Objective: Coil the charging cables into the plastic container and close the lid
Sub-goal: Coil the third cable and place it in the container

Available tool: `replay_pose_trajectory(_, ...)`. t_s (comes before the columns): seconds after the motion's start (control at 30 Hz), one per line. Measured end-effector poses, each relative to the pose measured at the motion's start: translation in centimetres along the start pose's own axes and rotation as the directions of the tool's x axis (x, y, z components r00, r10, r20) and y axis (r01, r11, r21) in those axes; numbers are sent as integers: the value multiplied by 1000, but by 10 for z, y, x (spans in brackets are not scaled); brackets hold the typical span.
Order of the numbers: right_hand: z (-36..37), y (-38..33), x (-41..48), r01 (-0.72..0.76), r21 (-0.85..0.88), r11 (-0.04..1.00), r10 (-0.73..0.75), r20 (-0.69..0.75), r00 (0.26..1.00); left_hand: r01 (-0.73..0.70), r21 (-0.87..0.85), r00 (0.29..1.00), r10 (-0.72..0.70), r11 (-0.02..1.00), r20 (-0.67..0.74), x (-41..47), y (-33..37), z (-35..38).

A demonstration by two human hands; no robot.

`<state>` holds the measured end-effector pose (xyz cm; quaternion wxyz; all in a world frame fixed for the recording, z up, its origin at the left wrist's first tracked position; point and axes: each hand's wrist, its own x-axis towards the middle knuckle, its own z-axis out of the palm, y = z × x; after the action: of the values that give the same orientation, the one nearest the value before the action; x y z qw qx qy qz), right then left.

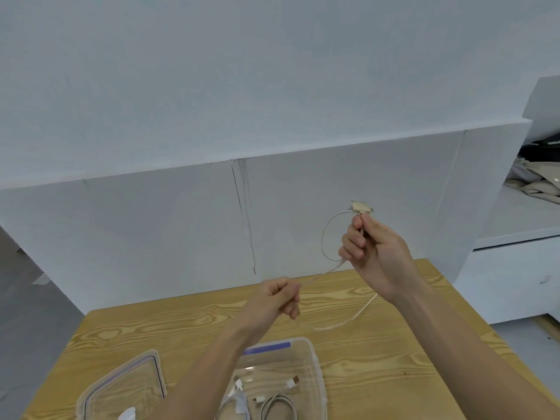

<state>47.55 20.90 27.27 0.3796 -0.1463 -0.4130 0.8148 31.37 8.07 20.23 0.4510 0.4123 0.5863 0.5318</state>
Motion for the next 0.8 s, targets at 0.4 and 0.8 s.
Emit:
replay_pose_trajectory(0.4,-38,-2,-4,7,-48,999,-11,-74,997,100,-679,978,-196,727,-66,11,25,5)
replay_pose_trajectory(0.8,-30,35,-8,69,-296,953,-92,-67,993,-126,-546,945,-67,828,-320,16,48,71)
